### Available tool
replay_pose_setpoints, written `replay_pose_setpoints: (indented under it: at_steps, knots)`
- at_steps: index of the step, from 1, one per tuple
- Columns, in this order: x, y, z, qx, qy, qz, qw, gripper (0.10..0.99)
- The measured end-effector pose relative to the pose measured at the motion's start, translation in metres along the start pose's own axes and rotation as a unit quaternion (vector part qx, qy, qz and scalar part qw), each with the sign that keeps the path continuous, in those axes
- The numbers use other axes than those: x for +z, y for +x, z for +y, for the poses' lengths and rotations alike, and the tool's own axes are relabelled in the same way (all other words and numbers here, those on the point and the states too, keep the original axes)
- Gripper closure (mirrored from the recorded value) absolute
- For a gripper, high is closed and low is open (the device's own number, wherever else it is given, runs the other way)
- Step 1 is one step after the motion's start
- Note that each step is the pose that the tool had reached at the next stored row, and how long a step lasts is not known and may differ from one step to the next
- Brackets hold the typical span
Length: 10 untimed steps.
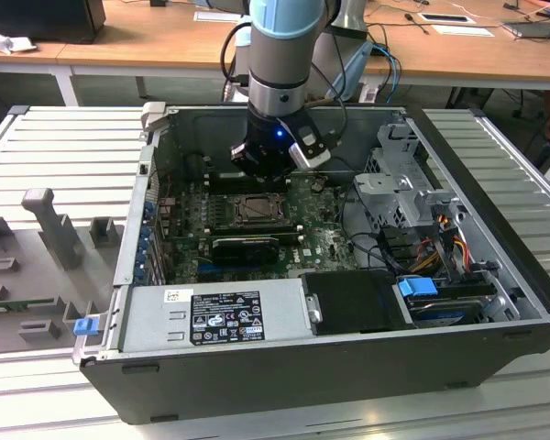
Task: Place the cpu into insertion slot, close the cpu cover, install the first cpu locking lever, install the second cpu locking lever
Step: 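Install the second cpu locking lever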
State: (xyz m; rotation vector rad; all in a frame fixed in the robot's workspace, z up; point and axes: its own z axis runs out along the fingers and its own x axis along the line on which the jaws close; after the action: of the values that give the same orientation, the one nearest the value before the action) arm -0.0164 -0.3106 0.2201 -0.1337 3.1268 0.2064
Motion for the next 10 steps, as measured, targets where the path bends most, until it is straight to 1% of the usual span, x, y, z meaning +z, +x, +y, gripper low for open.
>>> replay_pose_setpoints:
  at_steps: [6,9,10]
  knots:
    - [-0.0006,0.0004,-0.0042,0.0,0.0,0.0,1.0,0.98]
    - [-0.0141,0.0002,-0.0026,0.0,-0.0002,0.0,1.0,0.98]
    - [-0.0165,0.0002,-0.0023,0.0,-0.0003,-0.0001,1.0,0.98]
